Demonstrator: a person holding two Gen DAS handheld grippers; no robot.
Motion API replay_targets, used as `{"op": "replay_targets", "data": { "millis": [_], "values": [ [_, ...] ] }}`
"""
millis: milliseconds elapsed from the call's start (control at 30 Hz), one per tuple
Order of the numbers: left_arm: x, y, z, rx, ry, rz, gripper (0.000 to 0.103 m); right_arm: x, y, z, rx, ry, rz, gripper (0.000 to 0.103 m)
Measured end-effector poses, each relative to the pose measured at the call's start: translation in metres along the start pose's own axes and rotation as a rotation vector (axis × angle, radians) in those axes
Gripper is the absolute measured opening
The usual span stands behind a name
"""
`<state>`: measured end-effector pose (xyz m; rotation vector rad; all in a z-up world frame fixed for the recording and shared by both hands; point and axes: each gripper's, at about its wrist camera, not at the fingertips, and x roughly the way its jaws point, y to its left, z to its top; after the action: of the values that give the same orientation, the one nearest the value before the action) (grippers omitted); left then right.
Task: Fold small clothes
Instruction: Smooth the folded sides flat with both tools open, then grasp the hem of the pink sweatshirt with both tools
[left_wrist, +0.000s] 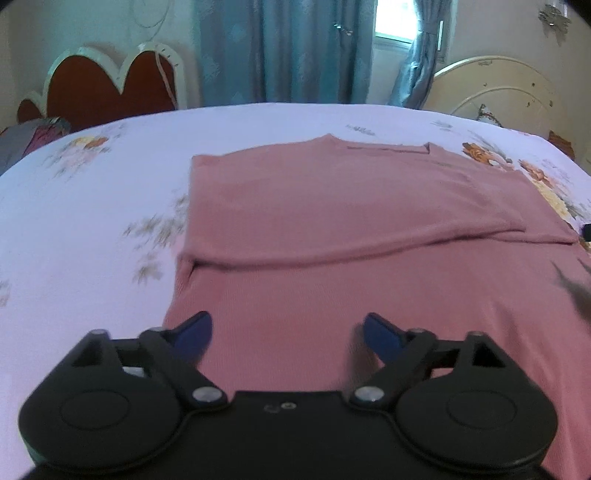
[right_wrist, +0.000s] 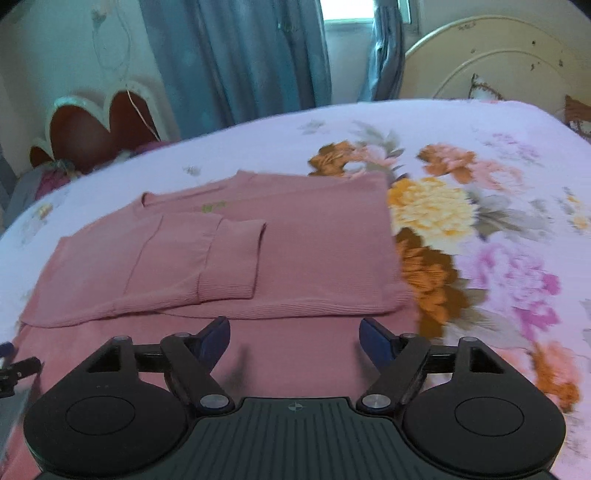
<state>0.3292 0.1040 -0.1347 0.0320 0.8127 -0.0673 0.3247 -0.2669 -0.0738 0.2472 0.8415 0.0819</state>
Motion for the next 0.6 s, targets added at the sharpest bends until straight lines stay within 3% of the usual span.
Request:
{"op": "replay_targets", "data": {
  "millis": [133,233,267,600],
  "values": [
    [-0.022,0.009,-0.022,-0.016,0.021,0.023,0.085,-0.034,-0.026,-0.016,0.047,-0.004,0.049,0.075],
    [-0.044,0.020,-0.040,-0.034,0.030,-0.004,0.076,-0.059,-0.049,-0.038,0.100,0.011,0.098,0.060],
    [-0.051,0.024,-0.046,-0.048,0.040,-0.016,0.071,-0.066,-0.057,-0.046,0.118,0.018,0.110,0.059],
    [-0.106,0.041,-0.101,-0.214,0.034,-0.054,0.063,-0.116,-0.109,-0.138,0.322,0.101,0.248,0.059]
  ]
}}
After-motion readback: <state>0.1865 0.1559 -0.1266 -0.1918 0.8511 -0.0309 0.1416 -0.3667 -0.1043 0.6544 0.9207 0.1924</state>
